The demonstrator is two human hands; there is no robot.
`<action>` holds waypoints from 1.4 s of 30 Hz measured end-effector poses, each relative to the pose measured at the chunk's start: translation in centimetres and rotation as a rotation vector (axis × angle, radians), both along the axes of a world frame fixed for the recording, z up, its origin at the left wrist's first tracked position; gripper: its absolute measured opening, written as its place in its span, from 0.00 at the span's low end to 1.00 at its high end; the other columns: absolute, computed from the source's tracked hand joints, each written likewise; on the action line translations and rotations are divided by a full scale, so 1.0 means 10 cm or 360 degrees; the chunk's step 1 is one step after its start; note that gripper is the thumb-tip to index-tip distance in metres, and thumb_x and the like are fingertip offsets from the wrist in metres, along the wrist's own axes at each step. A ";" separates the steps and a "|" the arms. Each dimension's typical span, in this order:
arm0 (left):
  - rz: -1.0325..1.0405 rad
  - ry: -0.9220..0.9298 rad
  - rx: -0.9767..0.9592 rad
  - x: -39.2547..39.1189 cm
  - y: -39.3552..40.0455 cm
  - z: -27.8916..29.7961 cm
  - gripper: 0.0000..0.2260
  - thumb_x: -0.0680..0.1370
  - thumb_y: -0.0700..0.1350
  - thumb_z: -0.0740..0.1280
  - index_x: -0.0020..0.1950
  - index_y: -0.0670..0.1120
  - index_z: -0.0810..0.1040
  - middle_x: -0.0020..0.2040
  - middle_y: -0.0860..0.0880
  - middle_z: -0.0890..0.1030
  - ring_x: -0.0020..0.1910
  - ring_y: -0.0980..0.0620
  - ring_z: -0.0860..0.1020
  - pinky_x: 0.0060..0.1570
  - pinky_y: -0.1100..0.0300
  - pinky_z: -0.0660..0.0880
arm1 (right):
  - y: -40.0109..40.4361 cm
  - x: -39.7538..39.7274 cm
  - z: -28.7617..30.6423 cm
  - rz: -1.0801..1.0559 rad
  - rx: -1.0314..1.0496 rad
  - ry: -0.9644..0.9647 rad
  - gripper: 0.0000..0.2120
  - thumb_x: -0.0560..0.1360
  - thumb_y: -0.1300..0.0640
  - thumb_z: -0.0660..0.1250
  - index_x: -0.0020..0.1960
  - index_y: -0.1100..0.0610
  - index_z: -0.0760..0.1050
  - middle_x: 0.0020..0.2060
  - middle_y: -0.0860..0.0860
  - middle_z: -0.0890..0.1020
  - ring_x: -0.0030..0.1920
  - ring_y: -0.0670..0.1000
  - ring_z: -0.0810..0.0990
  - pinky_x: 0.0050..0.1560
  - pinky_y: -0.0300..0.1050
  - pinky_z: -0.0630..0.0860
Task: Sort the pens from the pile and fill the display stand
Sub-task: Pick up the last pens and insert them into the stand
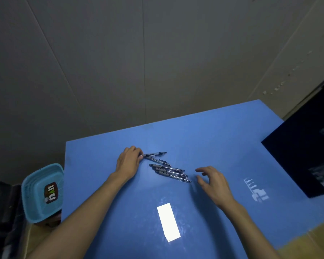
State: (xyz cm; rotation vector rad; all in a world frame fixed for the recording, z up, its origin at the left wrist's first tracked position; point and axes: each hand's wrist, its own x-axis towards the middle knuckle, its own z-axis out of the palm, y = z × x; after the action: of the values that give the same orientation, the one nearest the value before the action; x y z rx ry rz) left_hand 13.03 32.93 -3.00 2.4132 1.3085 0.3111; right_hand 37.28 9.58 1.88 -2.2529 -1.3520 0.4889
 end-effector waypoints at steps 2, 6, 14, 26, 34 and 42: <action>-0.0063 -0.0006 -0.0078 0.01 0.05 0.00 0.05 0.81 0.45 0.67 0.56 0.49 0.80 0.53 0.49 0.80 0.56 0.44 0.75 0.53 0.50 0.73 | -0.05 0.03 -0.02 -0.0013 -0.0005 0.0006 0.10 0.78 0.55 0.69 0.59 0.52 0.80 0.53 0.46 0.81 0.53 0.48 0.80 0.52 0.41 0.73; -0.0227 0.0203 -0.0055 0.05 0.11 0.01 0.12 0.81 0.48 0.69 0.63 0.50 0.78 0.57 0.49 0.78 0.60 0.45 0.74 0.56 0.50 0.72 | -0.13 0.08 -0.03 -0.0047 -0.0025 0.0037 0.10 0.78 0.55 0.68 0.59 0.51 0.80 0.53 0.44 0.79 0.53 0.48 0.81 0.56 0.45 0.76; -0.0284 0.0185 -0.0064 0.30 -0.03 0.00 0.07 0.82 0.48 0.66 0.57 0.49 0.81 0.53 0.50 0.78 0.57 0.46 0.74 0.52 0.51 0.72 | -0.29 0.20 -0.01 -0.0069 -0.0004 0.0032 0.10 0.77 0.57 0.69 0.58 0.53 0.81 0.55 0.45 0.81 0.54 0.46 0.81 0.56 0.44 0.76; -0.0629 0.0570 -0.0194 0.65 -0.42 0.23 0.34 0.65 0.68 0.63 0.66 0.52 0.72 0.59 0.51 0.71 0.59 0.49 0.70 0.60 0.51 0.68 | -0.41 0.28 0.01 -0.0161 0.0067 0.0069 0.09 0.78 0.59 0.68 0.57 0.54 0.82 0.51 0.45 0.81 0.53 0.44 0.81 0.51 0.34 0.69; -0.0502 0.0528 0.0041 0.85 -0.77 -0.01 0.19 0.68 0.56 0.63 0.55 0.48 0.69 0.54 0.50 0.68 0.56 0.47 0.67 0.56 0.51 0.65 | -0.42 0.16 -0.01 -0.0117 0.0050 0.0070 0.09 0.79 0.56 0.67 0.58 0.53 0.81 0.57 0.45 0.81 0.54 0.47 0.80 0.54 0.39 0.72; -0.0258 -0.0078 0.0183 0.59 -1.06 -0.30 0.06 0.63 0.44 0.62 0.38 0.44 0.71 0.33 0.48 0.73 0.33 0.44 0.73 0.36 0.54 0.70 | -0.51 0.03 -0.06 -0.0152 0.0001 0.0076 0.10 0.79 0.54 0.67 0.58 0.50 0.80 0.56 0.45 0.81 0.55 0.46 0.80 0.54 0.43 0.74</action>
State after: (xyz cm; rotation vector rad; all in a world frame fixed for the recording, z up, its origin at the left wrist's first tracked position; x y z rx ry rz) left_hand 18.92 22.34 -6.05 2.5710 1.0934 0.4073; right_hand 37.53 4.53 1.30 -2.2779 -1.2149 0.5058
